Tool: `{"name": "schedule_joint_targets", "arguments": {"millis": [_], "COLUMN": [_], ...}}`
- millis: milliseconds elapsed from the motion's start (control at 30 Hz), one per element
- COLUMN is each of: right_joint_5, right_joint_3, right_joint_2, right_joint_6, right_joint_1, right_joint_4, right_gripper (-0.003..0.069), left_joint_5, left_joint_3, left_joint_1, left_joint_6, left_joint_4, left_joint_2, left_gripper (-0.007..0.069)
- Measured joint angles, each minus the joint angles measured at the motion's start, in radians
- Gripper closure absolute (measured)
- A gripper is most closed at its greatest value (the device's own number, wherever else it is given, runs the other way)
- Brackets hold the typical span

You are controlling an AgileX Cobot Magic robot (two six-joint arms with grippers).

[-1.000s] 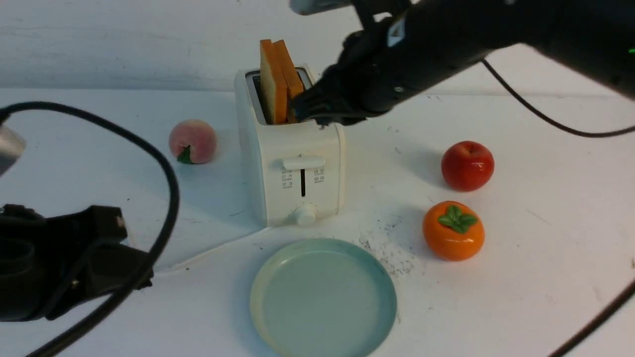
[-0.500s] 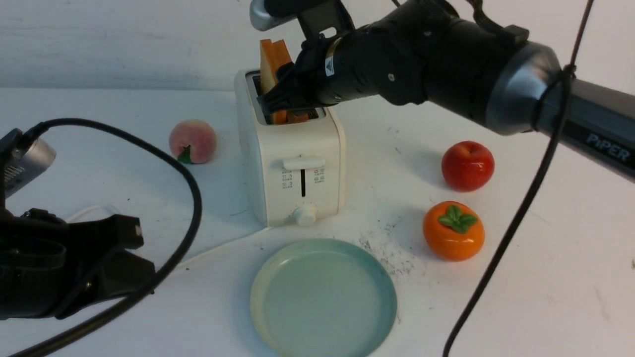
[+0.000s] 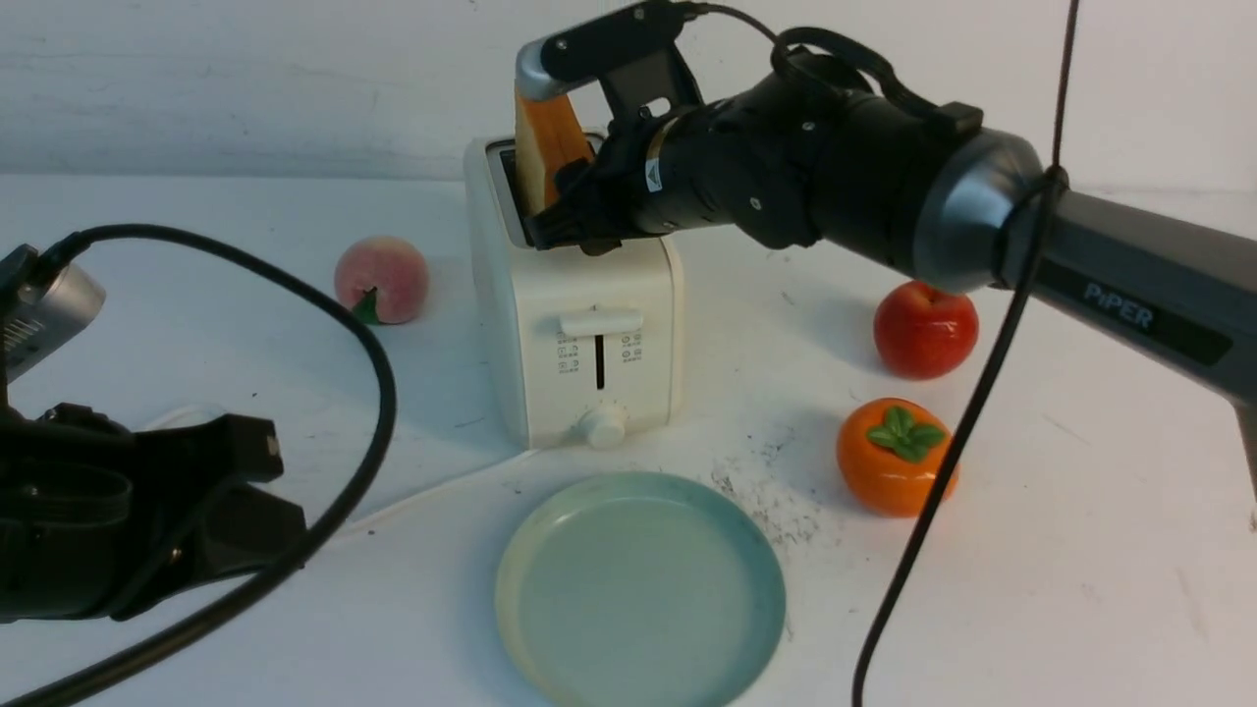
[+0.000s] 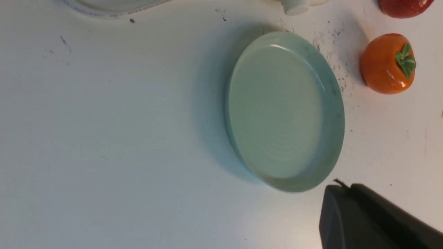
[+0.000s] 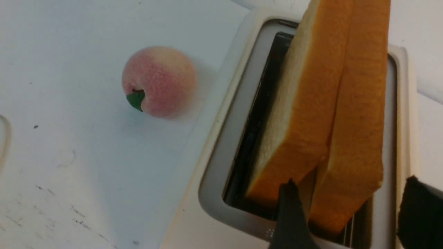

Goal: Take toasted bread from bread machine on white table place on plate.
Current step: 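Grasp the toast slice in the toaster and pull it up out of the slot with the right gripper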

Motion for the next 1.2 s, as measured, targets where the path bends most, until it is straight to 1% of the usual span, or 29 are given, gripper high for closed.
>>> {"name": "schedule_joint_targets", "arguments": {"millis": [233,733,1100,1200], "right_joint_5": [-0.072,-0.095,-0.166,-0.178], "right_joint_3": [0.0,0.0,0.0,0.0], "right_joint_2": [0.002,0.034,0.061,0.064], "right_joint_6": [0.0,0.0,0.0,0.0], "right_joint_1": [0.0,-0.002,-0.002,-0.002], "right_joint_4": [-0.012,-0.02,-0.117,-0.145], "right_gripper": [0.0241,0.0239,0.0239,0.0259], "left_joint_5": [0.0,0.001,0.001,0.002], "left_joint_3": [0.0,0.0,0.0,0.0], "left_joint_1": [0.0,0.0,0.0,0.0], "left_joint_6": [0.0,0.0,0.0,0.0], "left_joint_4": [0.001,0.001,0.001,0.001], "left_joint_2": [0.0,0.0,0.0,0.0], "left_gripper": [0.0625,0.061,0.0608,0.0608]}}
